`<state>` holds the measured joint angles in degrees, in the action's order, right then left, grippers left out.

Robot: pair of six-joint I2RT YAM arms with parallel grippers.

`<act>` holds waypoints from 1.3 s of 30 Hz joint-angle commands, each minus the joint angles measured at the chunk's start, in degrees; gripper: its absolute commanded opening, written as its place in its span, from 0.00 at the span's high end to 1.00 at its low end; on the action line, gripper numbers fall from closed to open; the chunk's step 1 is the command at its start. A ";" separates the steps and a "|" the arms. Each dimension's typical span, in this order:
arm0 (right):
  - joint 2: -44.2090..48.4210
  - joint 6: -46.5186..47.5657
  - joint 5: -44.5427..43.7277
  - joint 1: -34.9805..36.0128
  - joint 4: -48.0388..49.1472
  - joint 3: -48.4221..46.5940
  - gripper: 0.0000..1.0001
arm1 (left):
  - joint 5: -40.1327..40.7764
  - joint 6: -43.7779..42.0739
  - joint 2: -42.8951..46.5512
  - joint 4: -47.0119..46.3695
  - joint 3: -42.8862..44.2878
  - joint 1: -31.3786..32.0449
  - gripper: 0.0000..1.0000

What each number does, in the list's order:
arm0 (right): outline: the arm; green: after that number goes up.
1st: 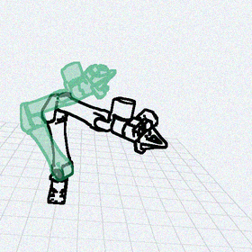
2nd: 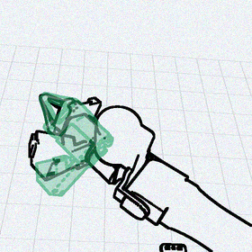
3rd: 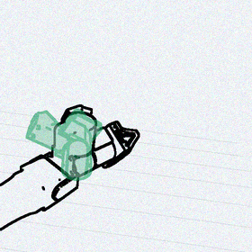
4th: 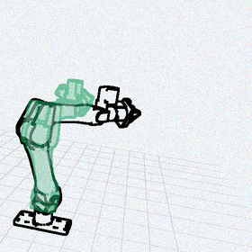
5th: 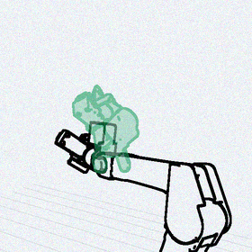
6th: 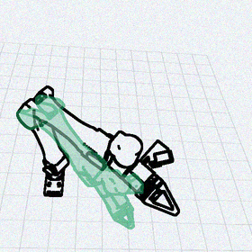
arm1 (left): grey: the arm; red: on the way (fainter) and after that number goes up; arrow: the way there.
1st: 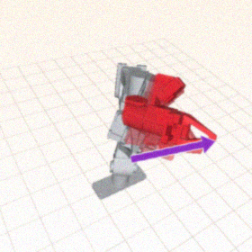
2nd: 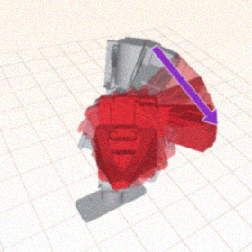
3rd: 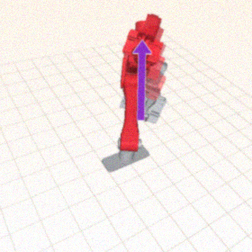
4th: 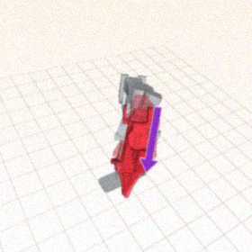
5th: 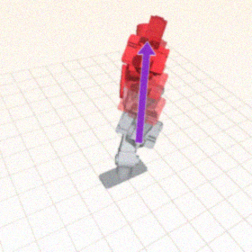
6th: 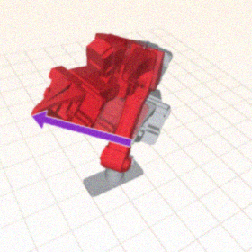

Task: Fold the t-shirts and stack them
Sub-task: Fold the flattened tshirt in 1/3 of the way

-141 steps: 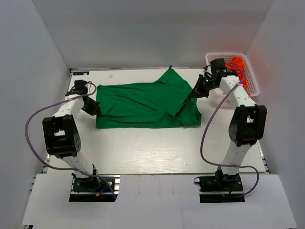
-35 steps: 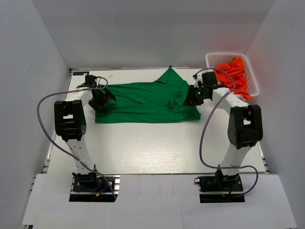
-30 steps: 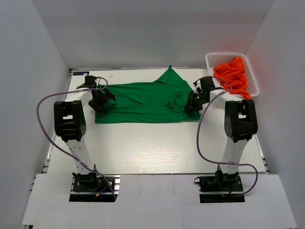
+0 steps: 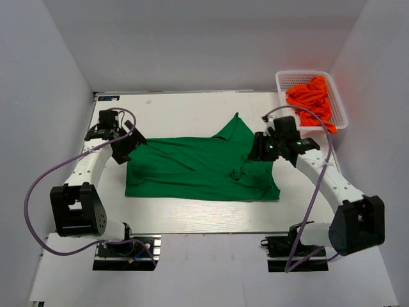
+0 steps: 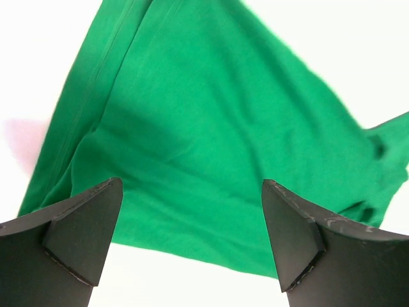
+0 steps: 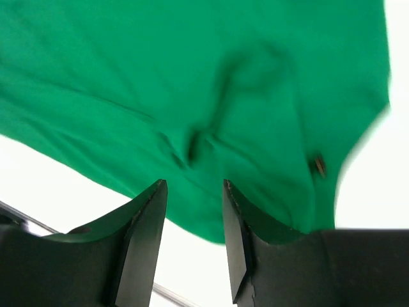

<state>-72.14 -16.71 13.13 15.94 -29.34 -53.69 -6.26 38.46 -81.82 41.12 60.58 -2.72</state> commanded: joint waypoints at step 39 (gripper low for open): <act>-28.67 14.52 -9.41 17.81 -1.59 -23.30 1.00 | 6.17 -2.60 -3.17 4.32 7.45 -0.97 0.00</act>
<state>-100.33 -4.01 4.97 33.63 -30.24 -73.82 -0.38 36.40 -86.65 45.06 65.65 -3.42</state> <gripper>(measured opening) 0.005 0.997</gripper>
